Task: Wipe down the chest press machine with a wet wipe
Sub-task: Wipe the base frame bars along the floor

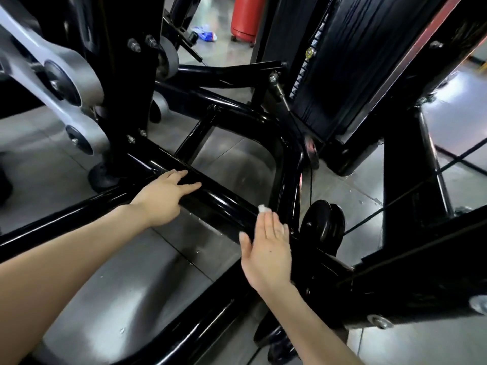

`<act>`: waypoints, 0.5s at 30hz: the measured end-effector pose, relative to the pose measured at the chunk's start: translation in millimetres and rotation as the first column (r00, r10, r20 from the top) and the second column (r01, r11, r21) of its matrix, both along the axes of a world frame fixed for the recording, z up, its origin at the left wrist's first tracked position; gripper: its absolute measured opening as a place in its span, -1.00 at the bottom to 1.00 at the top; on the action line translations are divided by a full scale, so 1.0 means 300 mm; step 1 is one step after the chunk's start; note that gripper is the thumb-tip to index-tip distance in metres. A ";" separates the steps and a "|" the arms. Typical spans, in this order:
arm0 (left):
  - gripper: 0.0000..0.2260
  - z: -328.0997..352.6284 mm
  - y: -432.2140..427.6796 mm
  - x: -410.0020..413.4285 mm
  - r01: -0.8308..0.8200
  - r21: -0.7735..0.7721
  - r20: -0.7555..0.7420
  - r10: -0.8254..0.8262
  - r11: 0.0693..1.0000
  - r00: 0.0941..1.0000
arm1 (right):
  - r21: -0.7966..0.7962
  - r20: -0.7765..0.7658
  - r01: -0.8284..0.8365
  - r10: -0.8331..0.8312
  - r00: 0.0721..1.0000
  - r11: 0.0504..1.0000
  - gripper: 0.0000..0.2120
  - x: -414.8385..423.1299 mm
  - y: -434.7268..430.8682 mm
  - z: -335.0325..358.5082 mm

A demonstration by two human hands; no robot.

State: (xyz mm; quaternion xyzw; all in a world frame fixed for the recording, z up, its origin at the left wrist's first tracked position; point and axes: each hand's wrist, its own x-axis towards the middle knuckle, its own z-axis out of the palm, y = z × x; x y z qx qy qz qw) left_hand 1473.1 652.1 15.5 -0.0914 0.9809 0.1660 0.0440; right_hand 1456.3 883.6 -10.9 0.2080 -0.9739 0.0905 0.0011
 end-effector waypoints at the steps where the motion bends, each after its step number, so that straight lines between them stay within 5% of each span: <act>1: -0.32 0.006 0.000 0.008 -0.010 0.001 -0.004 0.010 1.000 1.000 | -0.011 0.032 -0.052 0.052 0.998 0.999 -0.23 -0.006 -0.035 0.002; 6: -0.36 0.030 -0.041 0.075 -0.033 0.014 -0.069 0.034 0.999 0.997 | -0.018 0.002 -0.276 0.276 0.961 0.961 -0.22 -0.023 -0.096 -0.009; 12: -0.45 0.093 -0.049 0.206 -0.082 -0.026 -0.175 0.076 0.996 0.982 | -0.018 0.035 -0.013 0.013 0.999 1.000 -0.17 0.027 0.097 -0.013; 15: -0.46 0.106 -0.007 0.295 -0.056 -0.040 -0.137 0.050 0.998 0.989 | -0.003 -0.016 -0.102 0.102 0.995 0.995 -0.22 0.131 0.081 -0.021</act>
